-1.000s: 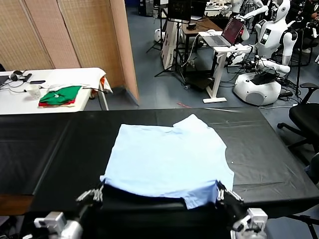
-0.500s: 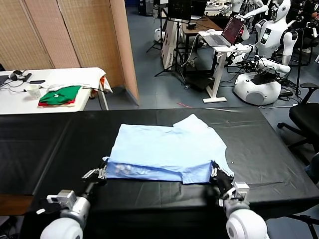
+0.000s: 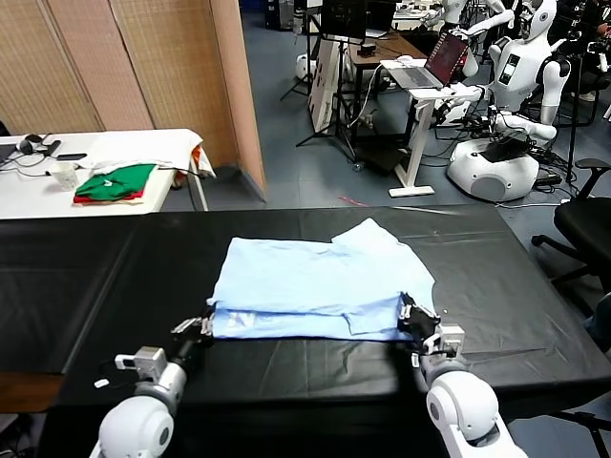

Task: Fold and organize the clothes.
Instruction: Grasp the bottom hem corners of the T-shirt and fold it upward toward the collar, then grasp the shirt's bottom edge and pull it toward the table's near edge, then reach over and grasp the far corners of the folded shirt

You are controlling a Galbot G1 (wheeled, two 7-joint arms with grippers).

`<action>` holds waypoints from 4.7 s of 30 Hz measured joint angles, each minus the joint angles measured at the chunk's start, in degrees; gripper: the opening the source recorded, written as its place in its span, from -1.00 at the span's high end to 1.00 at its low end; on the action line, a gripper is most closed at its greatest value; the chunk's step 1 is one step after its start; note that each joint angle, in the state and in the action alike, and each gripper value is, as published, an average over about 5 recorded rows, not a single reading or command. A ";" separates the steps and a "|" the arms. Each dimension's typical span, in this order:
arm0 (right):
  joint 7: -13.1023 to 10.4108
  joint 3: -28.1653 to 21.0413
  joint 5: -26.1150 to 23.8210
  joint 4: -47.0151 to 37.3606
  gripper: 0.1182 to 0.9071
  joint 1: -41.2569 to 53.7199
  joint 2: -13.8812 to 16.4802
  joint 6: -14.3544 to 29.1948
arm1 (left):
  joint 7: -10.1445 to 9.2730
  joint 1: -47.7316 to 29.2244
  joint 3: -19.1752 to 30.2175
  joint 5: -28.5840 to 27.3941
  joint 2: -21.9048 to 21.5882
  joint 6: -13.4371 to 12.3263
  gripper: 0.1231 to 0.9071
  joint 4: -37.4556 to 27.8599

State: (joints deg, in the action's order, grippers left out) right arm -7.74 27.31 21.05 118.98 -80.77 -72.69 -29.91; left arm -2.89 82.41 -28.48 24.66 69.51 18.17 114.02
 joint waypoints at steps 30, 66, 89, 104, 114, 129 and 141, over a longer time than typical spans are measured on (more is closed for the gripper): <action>1.45 7.58 3.98 0.33 0.00 -9.31 2.28 3.15 | 0.65 6.27 -2.21 -0.12 0.21 1.91 -0.93 0.95; -1.09 3.75 4.22 12.33 0.42 -16.53 4.00 -7.25 | -1.37 22.49 -10.36 -8.00 -3.26 2.84 0.94 11.29; -5.90 -2.09 10.47 4.18 -1.00 9.29 8.53 -11.81 | -5.52 16.57 -13.57 5.31 -5.41 10.00 -1.00 14.84; -3.92 -15.27 10.70 -20.82 -1.00 34.51 6.44 -12.30 | -3.46 -14.49 -2.49 19.40 -14.41 15.60 -1.00 -4.42; -0.22 -19.97 8.22 -32.97 -1.00 42.74 2.57 -12.27 | -2.50 -25.18 5.08 19.55 -15.46 16.88 -1.00 -16.73; 0.45 -22.12 7.20 -40.80 -1.00 46.21 -0.66 -11.07 | -2.23 -30.50 7.64 20.52 -14.11 15.58 -1.00 -25.27; 0.93 -22.57 7.37 -42.04 -0.44 46.93 -1.02 -11.31 | -2.21 -34.16 9.47 20.40 -13.66 15.65 -0.80 -29.38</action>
State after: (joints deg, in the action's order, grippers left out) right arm -6.81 4.73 28.42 76.94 -33.84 -73.70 -41.22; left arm -5.10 48.24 -19.02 45.06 55.86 33.82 84.63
